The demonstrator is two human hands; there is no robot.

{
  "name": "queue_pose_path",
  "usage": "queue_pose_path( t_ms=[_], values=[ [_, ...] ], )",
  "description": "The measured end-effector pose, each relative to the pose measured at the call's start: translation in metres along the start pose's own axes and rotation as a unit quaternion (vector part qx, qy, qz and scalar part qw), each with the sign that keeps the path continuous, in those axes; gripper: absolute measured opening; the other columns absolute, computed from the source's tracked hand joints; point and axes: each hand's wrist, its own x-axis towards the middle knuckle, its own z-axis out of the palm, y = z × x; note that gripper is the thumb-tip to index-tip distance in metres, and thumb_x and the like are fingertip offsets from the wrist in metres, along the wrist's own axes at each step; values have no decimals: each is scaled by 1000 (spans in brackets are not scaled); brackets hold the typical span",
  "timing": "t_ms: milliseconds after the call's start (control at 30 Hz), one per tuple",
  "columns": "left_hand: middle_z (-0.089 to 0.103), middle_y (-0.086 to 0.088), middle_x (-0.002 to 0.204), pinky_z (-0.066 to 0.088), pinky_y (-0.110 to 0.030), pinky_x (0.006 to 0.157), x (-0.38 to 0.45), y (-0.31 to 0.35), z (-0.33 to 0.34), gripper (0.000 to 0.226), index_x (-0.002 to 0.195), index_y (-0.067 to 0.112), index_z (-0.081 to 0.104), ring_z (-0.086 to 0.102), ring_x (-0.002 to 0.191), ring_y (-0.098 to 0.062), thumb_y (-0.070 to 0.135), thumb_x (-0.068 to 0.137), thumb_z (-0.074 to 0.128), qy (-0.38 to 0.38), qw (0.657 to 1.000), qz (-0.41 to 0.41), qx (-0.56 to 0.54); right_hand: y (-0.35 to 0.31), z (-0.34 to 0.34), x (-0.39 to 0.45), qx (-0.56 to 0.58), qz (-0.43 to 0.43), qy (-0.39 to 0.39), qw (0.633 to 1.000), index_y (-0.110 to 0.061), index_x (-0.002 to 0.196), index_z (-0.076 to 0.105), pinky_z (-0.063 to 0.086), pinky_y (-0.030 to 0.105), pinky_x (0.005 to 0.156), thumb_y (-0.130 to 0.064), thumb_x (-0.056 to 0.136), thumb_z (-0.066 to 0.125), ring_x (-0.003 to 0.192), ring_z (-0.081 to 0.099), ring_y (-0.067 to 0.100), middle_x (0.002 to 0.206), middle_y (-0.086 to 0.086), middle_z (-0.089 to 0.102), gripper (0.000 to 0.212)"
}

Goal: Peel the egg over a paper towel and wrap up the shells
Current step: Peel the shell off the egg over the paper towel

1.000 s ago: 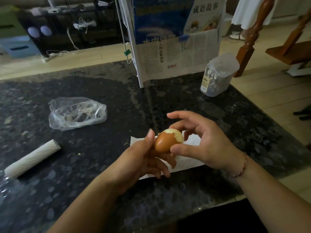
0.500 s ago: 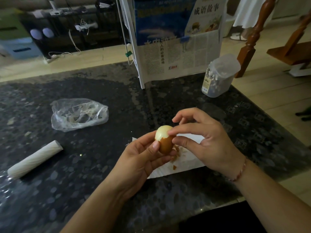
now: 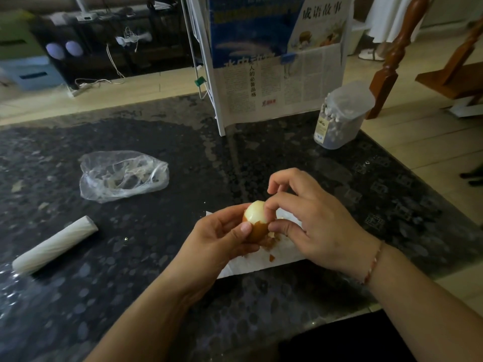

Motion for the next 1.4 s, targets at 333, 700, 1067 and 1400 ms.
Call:
queue_pose_path(
  t_ms=[333, 700, 1067, 1400],
  values=[
    [74, -16, 109, 59, -29, 80, 1, -1, 7, 40, 123, 12, 63, 73, 93, -24, 24, 86, 56, 11, 998, -22, -58, -1, 6, 0, 4, 6, 36, 999, -19, 88, 61, 46, 23, 65, -13, 85, 67, 92, 47, 9, 105, -6, 50, 9],
    [65, -27, 123, 58, -30, 72, 2, 5, 0, 42, 130, 7, 60, 69, 85, -23, 26, 93, 55, 1, 979, -49, -196, 13, 5, -3, 53, 92, -51, 993, -34, 90, 67, 52, 34, 76, -27, 88, 63, 85, 57, 3, 84, -20, 62, 9],
    [65, -14, 96, 47, -28, 68, 5, 5, 9, 40, 119, 12, 69, 57, 71, -15, 35, 94, 50, -3, 994, -38, -105, 5, 12, -1, 284, 195, 42, 938, -39, 124, 56, 52, 15, 70, -51, 80, 68, 90, 63, 8, 106, -18, 62, 46],
    [56, -3, 82, 45, -26, 64, 5, 8, 23, 39, 126, 23, 60, 48, 72, -15, 41, 97, 42, -6, 989, 66, 132, 1, 11, -2, 389, 185, 6, 902, -24, 116, 65, 60, 40, 81, -18, 87, 69, 102, 66, 15, 109, -5, 67, 30]
  ],
)
